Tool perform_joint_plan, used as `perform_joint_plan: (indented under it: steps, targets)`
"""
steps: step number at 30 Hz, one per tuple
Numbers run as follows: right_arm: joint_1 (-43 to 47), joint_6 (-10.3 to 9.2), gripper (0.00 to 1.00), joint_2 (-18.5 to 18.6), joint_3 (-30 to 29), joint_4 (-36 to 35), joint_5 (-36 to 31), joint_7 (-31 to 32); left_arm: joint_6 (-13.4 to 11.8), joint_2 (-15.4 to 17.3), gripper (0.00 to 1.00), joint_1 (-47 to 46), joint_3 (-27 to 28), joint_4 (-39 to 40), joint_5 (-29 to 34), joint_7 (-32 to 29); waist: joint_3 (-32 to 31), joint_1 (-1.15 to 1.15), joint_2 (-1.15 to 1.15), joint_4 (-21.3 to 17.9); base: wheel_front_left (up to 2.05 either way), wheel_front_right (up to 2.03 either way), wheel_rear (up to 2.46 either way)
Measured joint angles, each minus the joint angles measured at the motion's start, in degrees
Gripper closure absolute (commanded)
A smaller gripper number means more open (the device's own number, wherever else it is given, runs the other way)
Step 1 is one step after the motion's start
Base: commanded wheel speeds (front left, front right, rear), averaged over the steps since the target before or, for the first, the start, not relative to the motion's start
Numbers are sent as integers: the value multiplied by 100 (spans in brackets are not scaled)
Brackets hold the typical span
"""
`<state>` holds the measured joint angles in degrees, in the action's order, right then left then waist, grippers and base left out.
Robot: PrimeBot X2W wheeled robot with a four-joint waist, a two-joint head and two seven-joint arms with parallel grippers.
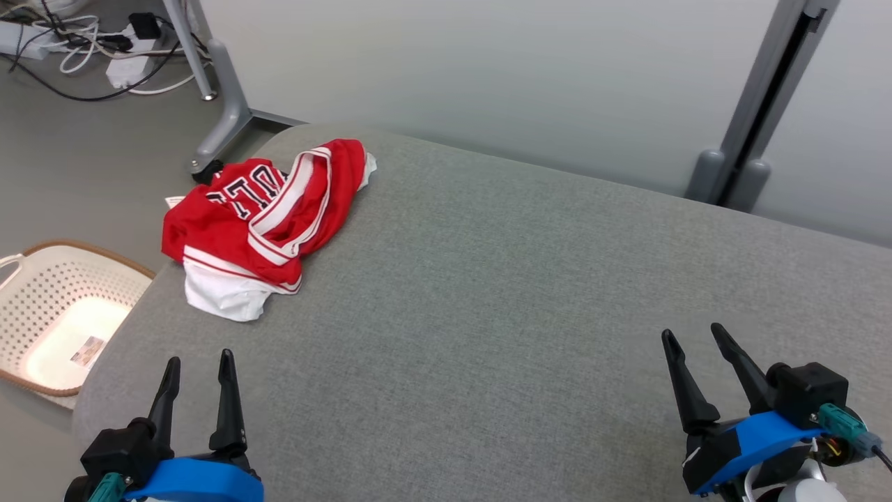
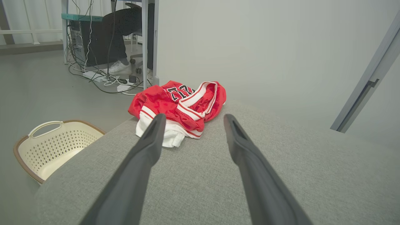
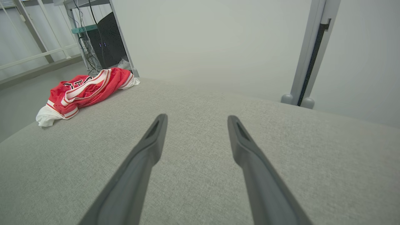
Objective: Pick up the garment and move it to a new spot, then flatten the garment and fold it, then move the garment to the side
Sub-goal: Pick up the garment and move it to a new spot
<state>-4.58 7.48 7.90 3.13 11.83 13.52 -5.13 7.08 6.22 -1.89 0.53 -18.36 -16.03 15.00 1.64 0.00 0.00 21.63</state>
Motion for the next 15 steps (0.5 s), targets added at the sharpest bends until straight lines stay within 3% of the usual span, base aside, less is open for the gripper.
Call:
perform_joint_plan:
  steps: [6,15]
  targets:
    - [-3,0,0,-14,53,47,-3,-9,1,1,0,38,46,13,0,0,66,0,0,254,0,0,0]
    - [-2,0,0,-23,41,55,-44,-52,2,-42,0,54,76,51,-38,0,73,0,0,244,0,0,0]
